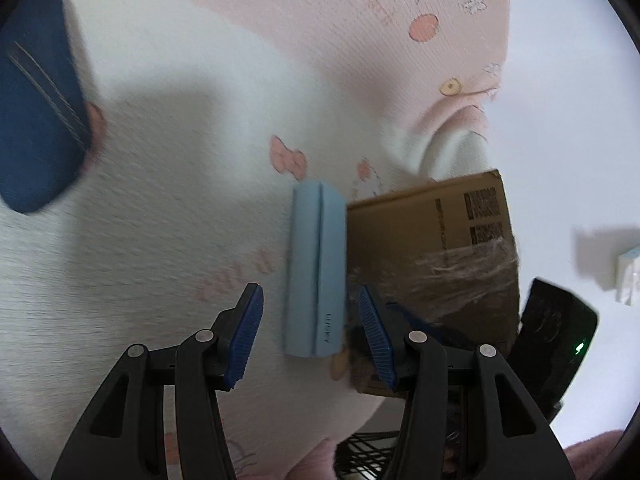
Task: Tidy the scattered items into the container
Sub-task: 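Move the right gripper from the box to the light-blue LUCKY case, then close the right gripper on the light-blue LUCKY case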
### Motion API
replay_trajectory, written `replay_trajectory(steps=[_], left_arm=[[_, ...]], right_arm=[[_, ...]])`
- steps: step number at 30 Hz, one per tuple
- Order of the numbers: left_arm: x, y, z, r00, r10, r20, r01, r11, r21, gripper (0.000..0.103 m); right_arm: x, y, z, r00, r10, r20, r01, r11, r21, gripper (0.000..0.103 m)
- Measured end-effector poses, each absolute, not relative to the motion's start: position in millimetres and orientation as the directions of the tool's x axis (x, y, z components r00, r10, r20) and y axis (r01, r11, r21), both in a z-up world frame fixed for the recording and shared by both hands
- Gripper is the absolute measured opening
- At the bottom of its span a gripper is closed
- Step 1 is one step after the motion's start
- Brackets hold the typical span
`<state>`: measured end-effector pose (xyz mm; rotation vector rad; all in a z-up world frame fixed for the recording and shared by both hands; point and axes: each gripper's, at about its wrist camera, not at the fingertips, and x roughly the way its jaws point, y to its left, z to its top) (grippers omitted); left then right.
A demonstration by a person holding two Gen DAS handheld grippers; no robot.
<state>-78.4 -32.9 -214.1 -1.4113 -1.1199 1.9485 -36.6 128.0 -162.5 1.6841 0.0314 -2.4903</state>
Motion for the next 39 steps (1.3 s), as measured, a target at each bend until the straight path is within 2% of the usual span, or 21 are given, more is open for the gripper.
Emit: replay_trajectory(steps=[4, 7, 11, 16, 20, 23, 27, 32, 39], left_arm=[[-79, -21, -222, -0.324, 0.806, -0.495, 0.046, -0.509, -0.859, 0.054], [-81, -13, -227, -0.304, 0.809, -0.503, 0.043, -0.516, -0.856, 0.053], [-87, -3, -234, -0.287, 0.815, -0.504, 0.038, -0.516, -0.856, 0.044], [-98, 14, -239, -0.258, 0.827, -0.499, 0.017, -0.513, -0.858, 0.042], [-105, 23, -243, -0.241, 0.818, -0.522, 0.016, -0.534, -0.845, 0.032], [-106, 22, -245, -0.239, 0.796, -0.556, 0.018, -0.569, -0.822, 0.010], [-101, 13, -248, -0.242, 0.829, -0.505, 0.052, -0.509, -0.859, 0.009], [-87, 1, -240, -0.262, 0.788, -0.557, 0.036, -0.569, -0.821, 0.009], [-58, -41, -239, -0.317, 0.747, -0.584, 0.112, -0.582, -0.805, 0.011]], right_arm=[[-26, 137, -182, -0.376, -0.092, -0.922, 0.066, -0.995, 0.072, 0.057], [-23, 143, -196, -0.372, -0.082, -0.924, 0.026, -0.997, 0.078, 0.057], [-22, 154, -202, -0.388, -0.112, -0.915, -0.016, -0.992, 0.129, 0.057], [-25, 156, -205, -0.409, -0.133, -0.903, -0.017, -0.988, 0.153, 0.057], [-28, 154, -210, -0.433, -0.125, -0.893, -0.025, -0.988, 0.151, 0.057], [-28, 151, -211, -0.445, -0.126, -0.887, 0.004, -0.990, 0.139, 0.056], [-27, 148, -210, -0.449, -0.162, -0.879, 0.059, -0.987, 0.151, 0.055], [-26, 129, -209, -0.429, -0.205, -0.879, 0.141, -0.977, 0.159, 0.055], [-19, 99, -205, -0.395, -0.294, -0.870, 0.296, -0.938, 0.183, 0.055]])
